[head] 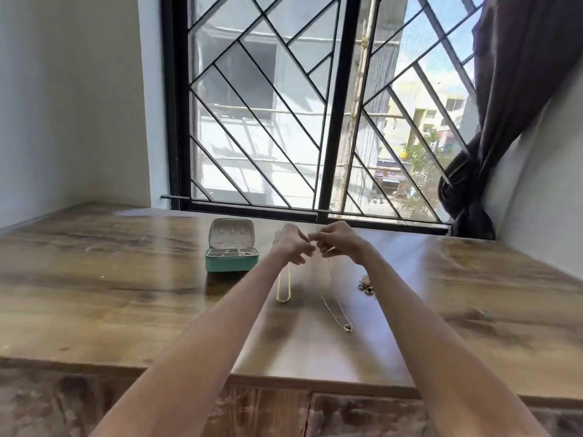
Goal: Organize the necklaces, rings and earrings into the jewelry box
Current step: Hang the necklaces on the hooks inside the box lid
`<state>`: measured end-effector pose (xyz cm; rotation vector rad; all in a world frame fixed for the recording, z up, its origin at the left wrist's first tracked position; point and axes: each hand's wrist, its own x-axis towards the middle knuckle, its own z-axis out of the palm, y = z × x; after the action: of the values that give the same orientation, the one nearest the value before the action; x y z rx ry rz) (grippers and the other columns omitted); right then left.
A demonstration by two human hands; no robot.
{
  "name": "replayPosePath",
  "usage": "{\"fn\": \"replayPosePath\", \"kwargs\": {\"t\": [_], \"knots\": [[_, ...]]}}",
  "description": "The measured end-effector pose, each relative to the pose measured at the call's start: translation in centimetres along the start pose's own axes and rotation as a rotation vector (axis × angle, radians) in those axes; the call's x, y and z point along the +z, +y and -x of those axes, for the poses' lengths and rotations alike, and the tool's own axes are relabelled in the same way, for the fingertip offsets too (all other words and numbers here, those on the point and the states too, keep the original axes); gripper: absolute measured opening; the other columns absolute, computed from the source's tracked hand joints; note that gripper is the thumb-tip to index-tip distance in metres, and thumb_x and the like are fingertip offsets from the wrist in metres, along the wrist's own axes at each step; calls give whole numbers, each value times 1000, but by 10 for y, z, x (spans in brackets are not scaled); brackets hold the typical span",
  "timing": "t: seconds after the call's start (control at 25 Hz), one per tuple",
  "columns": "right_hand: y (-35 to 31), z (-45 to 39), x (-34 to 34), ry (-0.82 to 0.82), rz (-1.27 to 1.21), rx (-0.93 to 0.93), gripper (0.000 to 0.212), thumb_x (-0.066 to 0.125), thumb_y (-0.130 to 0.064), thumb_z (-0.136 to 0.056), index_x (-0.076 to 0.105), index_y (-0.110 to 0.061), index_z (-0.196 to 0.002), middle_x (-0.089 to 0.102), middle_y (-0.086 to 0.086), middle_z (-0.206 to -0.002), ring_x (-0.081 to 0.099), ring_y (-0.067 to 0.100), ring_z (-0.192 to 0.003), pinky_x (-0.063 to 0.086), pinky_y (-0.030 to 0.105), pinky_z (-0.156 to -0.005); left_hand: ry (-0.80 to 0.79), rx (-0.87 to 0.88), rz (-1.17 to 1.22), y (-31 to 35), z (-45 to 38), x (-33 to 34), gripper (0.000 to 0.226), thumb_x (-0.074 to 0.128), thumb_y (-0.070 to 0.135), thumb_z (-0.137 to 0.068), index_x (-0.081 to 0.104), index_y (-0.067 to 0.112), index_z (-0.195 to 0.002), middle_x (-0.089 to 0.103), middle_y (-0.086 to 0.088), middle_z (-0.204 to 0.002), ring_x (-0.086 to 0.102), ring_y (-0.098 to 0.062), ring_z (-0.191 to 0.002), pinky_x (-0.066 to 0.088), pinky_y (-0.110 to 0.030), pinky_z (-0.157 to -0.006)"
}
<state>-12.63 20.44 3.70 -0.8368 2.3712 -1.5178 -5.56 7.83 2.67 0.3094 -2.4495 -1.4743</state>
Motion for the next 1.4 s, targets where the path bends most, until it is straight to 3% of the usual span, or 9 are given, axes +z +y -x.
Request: {"fn": "replayPosePath", "kwargs": {"t": [0.16,0.32,0.44,0.72,0.92,1.08,1.24,1.32,1.4], "knots": [[27,-23,3,-11,-3,106,16,67,-15,-86,64,-8,-72,55,6,-62,51,10,-49,49,16,-46,19,-54,-170,-6,-30,11,15,72,2,-76,70,-5,-90,66,-9,-64,59,-19,-47,56,-29,-51],[50,-54,10,39,53,218,23,63,-10,-89,59,-6,-67,46,1,-47,39,7,-34,31,14,-31,32,-90,-291,-13,-55,23,11,72,3,-76,71,-1,-86,71,-14,-81,62,-18,-53,53,-27,-50],[60,-78,9,58,178,243,25,66,-16,-87,58,-8,-64,50,3,-53,43,13,-44,32,14,-32,40,-104,-352,-17,-72,26,14,74,6,-75,72,1,-88,72,-15,-87,70,-24,-69,59,-34,-68],[64,-86,5,49,365,190,21,74,-20,-79,66,-5,-68,45,1,-45,36,9,-33,29,17,-33,45,-79,-406,-22,-86,24,16,71,6,-77,71,1,-92,71,-16,-89,66,-24,-67,57,-30,-68],[40,-67,13,234,162,97,28,69,-21,-85,51,-13,-64,41,2,-52,35,13,-42,29,21,-37,97,6,-402,-8,-76,3,13,67,8,-80,72,1,-89,72,-16,-87,64,-24,-61,56,-30,-61],[-7,-53,53,183,118,-33,20,64,-21,-87,57,-10,-73,48,5,-59,41,14,-46,33,18,-34,179,58,-423,-1,-49,-45,16,65,12,-82,74,8,-95,72,-16,-95,68,-27,-90,54,-32,-78],[-35,-56,105,108,372,-49,27,65,-35,-85,65,-10,-74,51,1,-54,46,15,-49,39,25,-48,353,10,-474,-30,-19,-103,21,58,8,-86,70,10,-102,69,-11,-108,62,-25,-106,48,-31,-84],[-38,-58,124,114,447,-14,30,64,-38,-85,60,-13,-69,50,0,-56,48,17,-53,42,30,-56,444,-61,-460,-56,-10,-127,18,55,6,-86,65,10,-101,66,-12,-105,60,-27,-106,46,-31,-79],[-36,-61,137,124,465,24,34,62,-38,-85,51,-16,-61,52,2,-61,53,24,-63,48,35,-65,500,-139,-412,-85,-9,-142,22,52,9,-87,59,5,-107,63,-16,-110,57,-33,-111,47,-34,-85]]}}
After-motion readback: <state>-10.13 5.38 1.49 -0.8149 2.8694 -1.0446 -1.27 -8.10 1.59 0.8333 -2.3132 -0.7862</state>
